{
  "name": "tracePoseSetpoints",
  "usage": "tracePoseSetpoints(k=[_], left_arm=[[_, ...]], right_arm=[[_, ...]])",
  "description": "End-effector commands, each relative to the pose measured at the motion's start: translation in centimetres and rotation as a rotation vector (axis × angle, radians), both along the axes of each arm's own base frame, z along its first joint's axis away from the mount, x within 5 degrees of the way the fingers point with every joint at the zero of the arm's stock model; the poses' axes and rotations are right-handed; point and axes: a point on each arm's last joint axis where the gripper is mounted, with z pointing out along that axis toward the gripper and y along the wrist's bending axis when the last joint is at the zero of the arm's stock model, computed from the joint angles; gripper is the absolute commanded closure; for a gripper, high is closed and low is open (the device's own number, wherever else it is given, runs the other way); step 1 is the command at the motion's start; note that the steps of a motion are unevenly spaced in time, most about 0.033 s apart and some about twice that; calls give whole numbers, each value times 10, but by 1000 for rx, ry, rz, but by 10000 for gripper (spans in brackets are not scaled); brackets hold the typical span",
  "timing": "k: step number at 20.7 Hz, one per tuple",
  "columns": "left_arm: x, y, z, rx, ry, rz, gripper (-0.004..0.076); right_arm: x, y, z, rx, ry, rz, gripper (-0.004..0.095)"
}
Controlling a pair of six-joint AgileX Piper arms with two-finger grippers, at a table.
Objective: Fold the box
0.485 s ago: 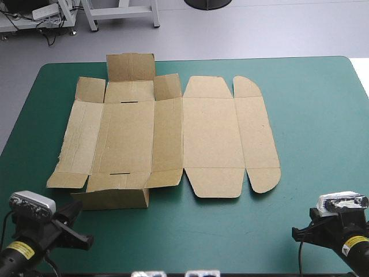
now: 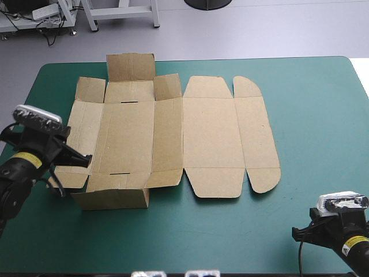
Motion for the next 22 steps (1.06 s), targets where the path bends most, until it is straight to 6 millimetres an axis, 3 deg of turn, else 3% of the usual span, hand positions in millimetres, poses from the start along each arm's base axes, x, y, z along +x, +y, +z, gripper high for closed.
tracePoseSetpoints(k=[1,5,8,13,16,19,22], left_arm=[[32,-6,13,28,-106,-8,734],[74,2,5,20,-59,114,734],[106,44,1,0,-21,307,734],[109,114,-5,-109,50,539,733],[110,151,-32,-289,188,567,733],[116,171,-65,-557,356,437,733],[116,181,-87,-716,471,350,733]], right_arm=[[4,0,11,1,-76,-1,921],[4,0,11,1,-76,-1,921],[5,0,11,-5,-78,-2,921],[6,-5,12,-75,-96,-16,921],[6,-5,12,-82,-98,-17,921],[6,-5,12,-82,-98,-17,921],[6,-6,12,-82,-96,-17,921]])
